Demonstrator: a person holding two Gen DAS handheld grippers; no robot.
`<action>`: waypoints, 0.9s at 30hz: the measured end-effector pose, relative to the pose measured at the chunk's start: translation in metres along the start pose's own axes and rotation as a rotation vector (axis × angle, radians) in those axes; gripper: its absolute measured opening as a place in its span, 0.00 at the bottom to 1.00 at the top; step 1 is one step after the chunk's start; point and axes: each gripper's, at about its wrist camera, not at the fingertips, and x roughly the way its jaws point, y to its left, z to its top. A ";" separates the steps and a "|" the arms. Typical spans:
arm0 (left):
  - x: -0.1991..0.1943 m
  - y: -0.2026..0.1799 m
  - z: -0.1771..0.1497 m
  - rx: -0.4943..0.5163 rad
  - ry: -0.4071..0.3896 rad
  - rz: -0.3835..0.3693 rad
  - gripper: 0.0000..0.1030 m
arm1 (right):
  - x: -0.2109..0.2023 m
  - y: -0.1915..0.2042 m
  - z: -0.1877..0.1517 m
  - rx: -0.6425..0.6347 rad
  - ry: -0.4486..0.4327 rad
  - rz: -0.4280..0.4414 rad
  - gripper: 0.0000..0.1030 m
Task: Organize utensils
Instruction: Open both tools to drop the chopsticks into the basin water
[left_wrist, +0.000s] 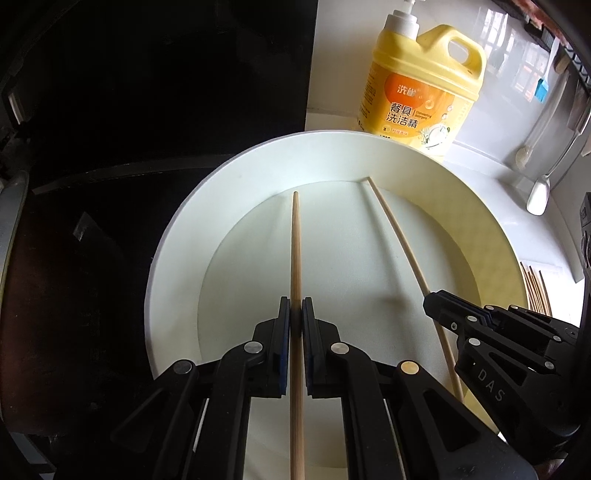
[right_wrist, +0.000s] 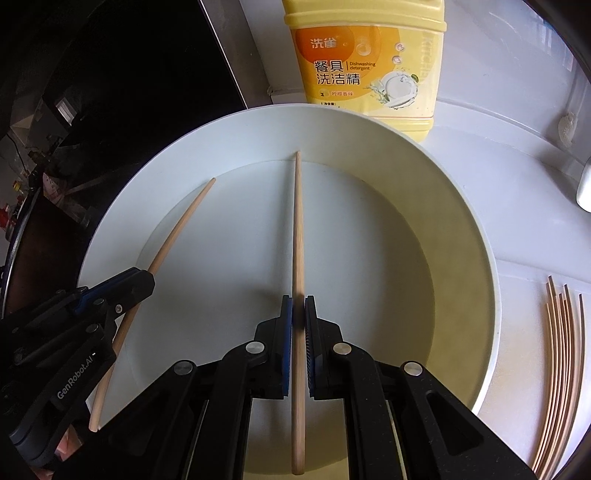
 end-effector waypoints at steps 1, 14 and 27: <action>-0.001 0.000 -0.001 -0.002 0.000 0.003 0.08 | -0.001 0.000 0.000 0.001 -0.005 -0.002 0.07; -0.036 0.010 -0.002 -0.036 -0.098 0.092 0.81 | -0.035 -0.014 -0.004 0.012 -0.107 -0.037 0.31; -0.063 -0.012 -0.012 -0.078 -0.107 0.117 0.87 | -0.087 -0.034 -0.022 0.005 -0.177 -0.043 0.50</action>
